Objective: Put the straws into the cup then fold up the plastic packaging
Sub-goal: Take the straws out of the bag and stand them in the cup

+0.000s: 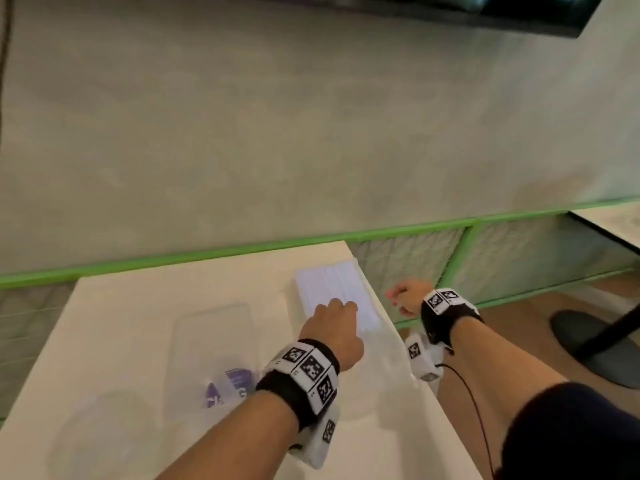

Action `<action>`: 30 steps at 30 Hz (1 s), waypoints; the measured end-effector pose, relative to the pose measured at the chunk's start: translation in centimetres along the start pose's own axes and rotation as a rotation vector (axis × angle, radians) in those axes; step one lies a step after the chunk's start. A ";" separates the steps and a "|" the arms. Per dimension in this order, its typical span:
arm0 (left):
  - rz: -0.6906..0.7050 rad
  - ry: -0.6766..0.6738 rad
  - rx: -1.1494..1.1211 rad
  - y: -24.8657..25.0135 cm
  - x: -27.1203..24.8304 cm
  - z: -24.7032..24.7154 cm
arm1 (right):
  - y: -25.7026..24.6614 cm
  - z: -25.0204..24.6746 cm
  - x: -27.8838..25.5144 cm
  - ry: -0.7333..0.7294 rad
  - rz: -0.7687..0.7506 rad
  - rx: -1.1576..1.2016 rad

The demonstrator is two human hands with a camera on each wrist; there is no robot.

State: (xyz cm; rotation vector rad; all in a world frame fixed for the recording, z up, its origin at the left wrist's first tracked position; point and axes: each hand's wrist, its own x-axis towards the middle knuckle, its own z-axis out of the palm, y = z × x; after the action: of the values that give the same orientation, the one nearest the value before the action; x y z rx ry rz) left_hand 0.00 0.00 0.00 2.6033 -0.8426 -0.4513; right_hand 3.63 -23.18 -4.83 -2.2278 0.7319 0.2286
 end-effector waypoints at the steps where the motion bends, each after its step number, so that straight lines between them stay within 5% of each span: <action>1: -0.027 -0.030 0.024 0.1 1.5 0.7 | 0.6 0.5 1.7 -0.011 0.010 -0.012; 8: -0.071 -0.140 0.171 -1.8 9.2 6.6 | 1.2 3.1 8.1 -0.180 0.069 0.026; 17: -0.120 -0.155 0.163 -3.2 10.0 10.0 | 1.1 2.4 10.5 -0.218 -0.054 0.143; 23: -0.182 -0.054 0.021 -2.3 6.2 8.6 | -3.4 1.6 5.6 -0.151 -0.340 0.024; 27: -0.107 0.038 -0.107 -1.6 2.3 7.4 | -6.1 0.6 -0.5 0.022 -0.584 -0.184; 30: -0.055 0.132 -0.245 -1.9 -1.6 6.6 | -7.1 -0.2 -6.1 0.061 -0.621 -0.228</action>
State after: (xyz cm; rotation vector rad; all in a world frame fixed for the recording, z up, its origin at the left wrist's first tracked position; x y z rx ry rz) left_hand -3.03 0.82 -6.38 2.4042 -0.6307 -0.3682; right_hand 2.70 -16.85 2.00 -2.5673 0.0169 -0.0692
